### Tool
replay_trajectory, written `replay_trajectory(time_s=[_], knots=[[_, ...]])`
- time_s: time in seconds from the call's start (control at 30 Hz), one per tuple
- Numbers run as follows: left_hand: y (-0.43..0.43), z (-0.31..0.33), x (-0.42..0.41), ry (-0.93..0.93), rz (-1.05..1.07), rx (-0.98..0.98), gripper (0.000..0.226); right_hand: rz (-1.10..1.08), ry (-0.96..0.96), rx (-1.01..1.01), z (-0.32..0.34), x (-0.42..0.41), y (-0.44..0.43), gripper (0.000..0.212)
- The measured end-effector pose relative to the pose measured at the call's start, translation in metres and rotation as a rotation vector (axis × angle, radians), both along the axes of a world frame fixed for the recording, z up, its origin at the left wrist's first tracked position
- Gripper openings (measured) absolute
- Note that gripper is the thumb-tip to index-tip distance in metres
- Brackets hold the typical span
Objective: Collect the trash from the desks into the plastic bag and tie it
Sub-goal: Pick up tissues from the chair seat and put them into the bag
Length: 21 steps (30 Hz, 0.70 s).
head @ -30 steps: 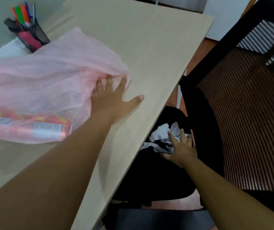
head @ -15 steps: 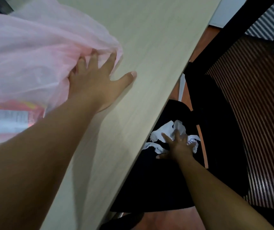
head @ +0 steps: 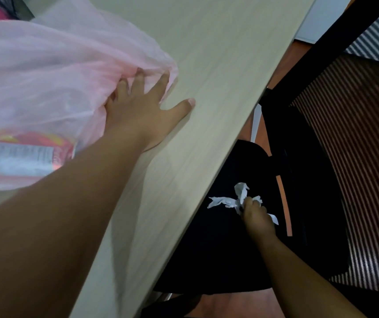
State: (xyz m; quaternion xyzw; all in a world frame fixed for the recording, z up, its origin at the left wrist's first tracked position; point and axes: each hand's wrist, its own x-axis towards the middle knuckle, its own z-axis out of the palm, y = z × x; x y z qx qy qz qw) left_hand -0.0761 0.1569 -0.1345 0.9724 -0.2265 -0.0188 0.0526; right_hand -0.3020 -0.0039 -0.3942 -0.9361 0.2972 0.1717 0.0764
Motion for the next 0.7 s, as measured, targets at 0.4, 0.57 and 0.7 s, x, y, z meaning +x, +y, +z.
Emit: replay_trajectory(time_s=[0.4,0.57,0.7], knots=[[0.0,-0.003,0.001,0.0,0.002,-0.015,0.091,-0.025,-0.118,0.088,0.022,0.016,-0.004,0.018],[0.0,-0.003,0.001,0.006,0.012,-0.007,0.091,-0.064,-0.184,0.069,0.06,0.03,-0.016,0.02],[0.001,0.0,-0.001,0.011,0.01,-0.006,0.09,-0.091,-0.235,0.212,0.087,0.039,-0.024,0.03]])
